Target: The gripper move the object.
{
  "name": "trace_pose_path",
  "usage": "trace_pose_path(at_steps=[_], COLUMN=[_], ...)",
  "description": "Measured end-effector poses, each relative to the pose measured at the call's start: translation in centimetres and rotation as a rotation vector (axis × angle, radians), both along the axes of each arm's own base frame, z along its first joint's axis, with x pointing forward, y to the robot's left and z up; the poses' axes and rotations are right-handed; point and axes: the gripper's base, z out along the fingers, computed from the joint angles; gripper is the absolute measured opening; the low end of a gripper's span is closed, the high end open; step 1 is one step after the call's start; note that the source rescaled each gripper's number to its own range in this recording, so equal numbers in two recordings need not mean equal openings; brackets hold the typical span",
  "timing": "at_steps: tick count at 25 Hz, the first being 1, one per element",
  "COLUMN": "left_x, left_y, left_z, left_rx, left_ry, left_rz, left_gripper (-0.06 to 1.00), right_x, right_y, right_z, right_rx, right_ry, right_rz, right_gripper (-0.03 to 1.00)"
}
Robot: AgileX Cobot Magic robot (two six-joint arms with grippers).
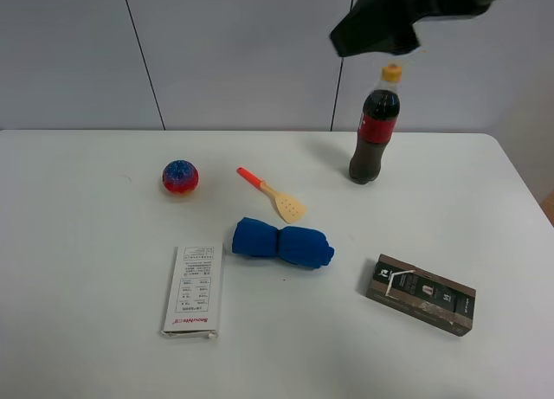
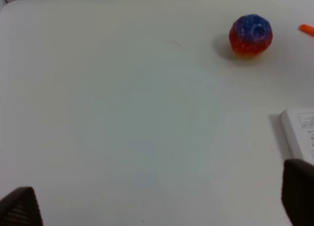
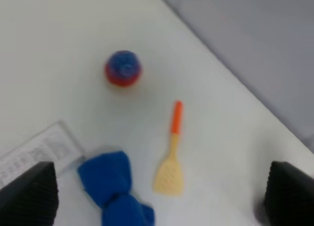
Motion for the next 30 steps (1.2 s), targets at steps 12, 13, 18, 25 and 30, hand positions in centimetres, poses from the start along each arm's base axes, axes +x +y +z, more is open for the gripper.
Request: trace_pose_path(at_steps=[12,13,18,25,30], left_x=[0.0,0.0,0.0,0.0,0.0], left_y=[0.0,0.0,0.0,0.0,0.0], left_z=[0.0,0.0,0.0,0.0,0.0], left_rx=[0.0,0.0,0.0,0.0,0.002], left_ry=[0.0,0.0,0.0,0.0,0.0], left_rz=[0.0,0.0,0.0,0.0,0.001], left_gripper=[1.0,1.0,1.0,1.0,1.0], right_x=[-10.2,-11.3,-15.3,-19.3,-21.6], right_y=[-13.2,-13.4,-13.6,-13.5,-13.4], right_z=[-2.4,-3.5,-8.7,-11.5,-13.1], right_rx=[0.009,0.019,0.063,0.14,0.141], right_ry=[-0.046,-0.034,0.018,-0.015,-0.074], right_rz=[-0.538,-0.557,-0.61,-0.678,-0.696], right_gripper=[0.75,0.75,0.75,0.75,0.75])
